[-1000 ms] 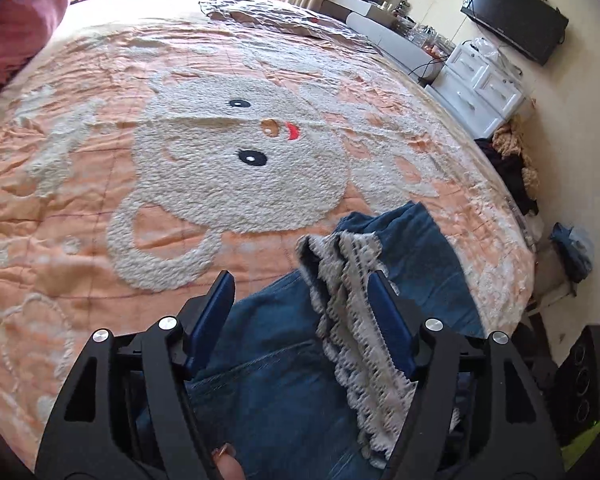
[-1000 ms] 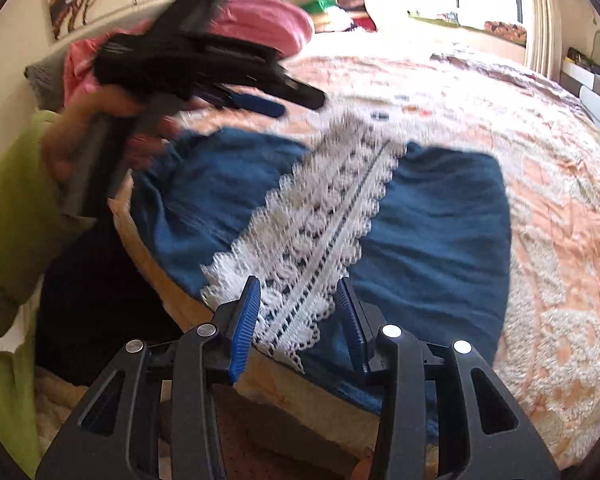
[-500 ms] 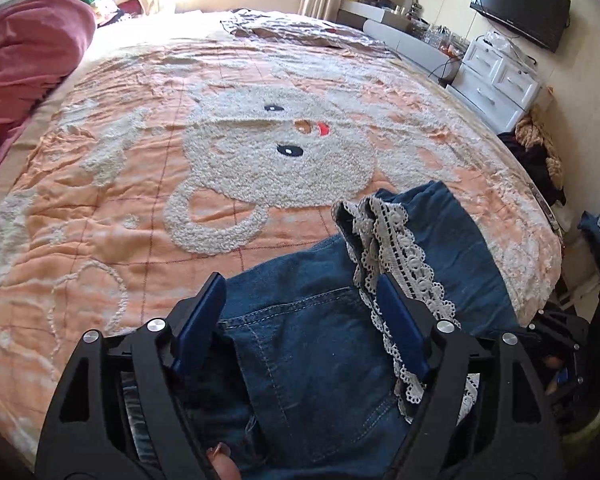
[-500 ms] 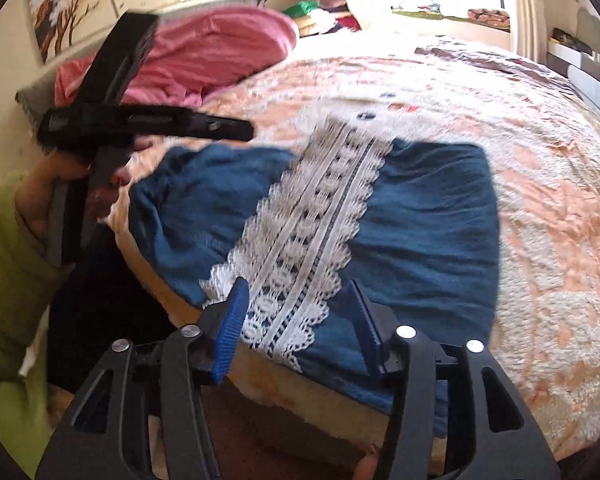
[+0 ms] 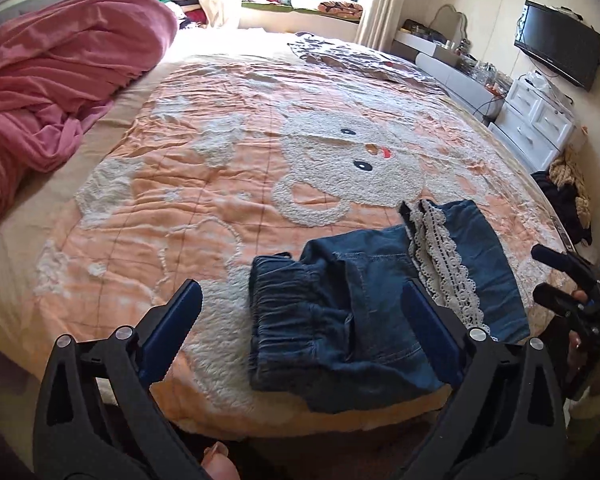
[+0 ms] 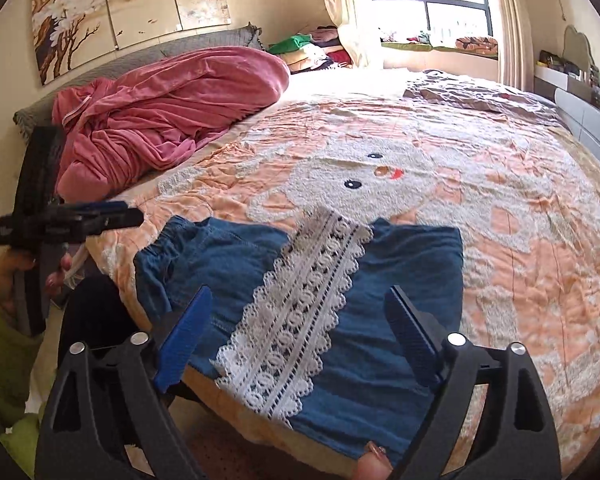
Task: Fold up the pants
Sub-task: 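Open both grippers and lift them off the folded pants, then grasp the waistband end with the right gripper while the left gripper grasps the denim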
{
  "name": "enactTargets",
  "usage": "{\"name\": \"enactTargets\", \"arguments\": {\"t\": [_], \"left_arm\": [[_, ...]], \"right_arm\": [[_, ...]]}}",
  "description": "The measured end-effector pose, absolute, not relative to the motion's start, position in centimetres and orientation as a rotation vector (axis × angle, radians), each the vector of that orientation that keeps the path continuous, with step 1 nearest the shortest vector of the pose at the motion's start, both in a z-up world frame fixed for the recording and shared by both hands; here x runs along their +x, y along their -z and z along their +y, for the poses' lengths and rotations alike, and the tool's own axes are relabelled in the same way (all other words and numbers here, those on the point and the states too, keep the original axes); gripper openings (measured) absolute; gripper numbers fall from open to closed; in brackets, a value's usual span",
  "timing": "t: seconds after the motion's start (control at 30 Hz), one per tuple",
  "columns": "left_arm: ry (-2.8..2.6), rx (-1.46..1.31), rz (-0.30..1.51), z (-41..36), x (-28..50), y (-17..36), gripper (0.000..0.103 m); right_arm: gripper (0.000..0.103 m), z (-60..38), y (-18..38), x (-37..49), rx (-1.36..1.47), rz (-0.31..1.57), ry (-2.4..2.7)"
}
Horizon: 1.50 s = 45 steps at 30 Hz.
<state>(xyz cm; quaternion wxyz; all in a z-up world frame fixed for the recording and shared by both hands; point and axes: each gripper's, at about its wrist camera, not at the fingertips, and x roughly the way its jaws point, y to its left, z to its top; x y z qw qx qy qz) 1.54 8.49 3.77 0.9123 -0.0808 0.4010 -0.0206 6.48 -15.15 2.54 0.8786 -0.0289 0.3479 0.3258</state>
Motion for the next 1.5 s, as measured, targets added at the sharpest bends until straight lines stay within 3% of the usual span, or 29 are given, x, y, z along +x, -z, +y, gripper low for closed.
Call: {"name": "enactTargets", "arguments": {"t": [0.67,1.1,1.27,1.43,1.5], "left_arm": [[0.065,-0.392,0.903,9.7,-3.0,2.4,0.093],[0.163,-0.488,0.882,9.0,-2.8,3.2,0.093],[0.196,-0.556,0.878,9.1,-2.5,3.9,0.084],[0.215,-0.578,0.910,8.6,-2.0,4.8,0.078],[0.218,-0.590,0.915,8.6,-1.9,5.0,0.078]], "right_arm": [[0.095,-4.4,-2.0,11.3,-0.228,0.825,-0.775],[0.095,4.1,1.0,15.4,-0.332,0.993,-0.929],[0.093,6.4,2.6,16.3,-0.354,1.064,-0.979],[0.071,7.8,3.9,16.9,-0.334,1.135,-1.057],[0.038,7.9,4.3,16.8,-0.313,1.151,-1.104]]}}
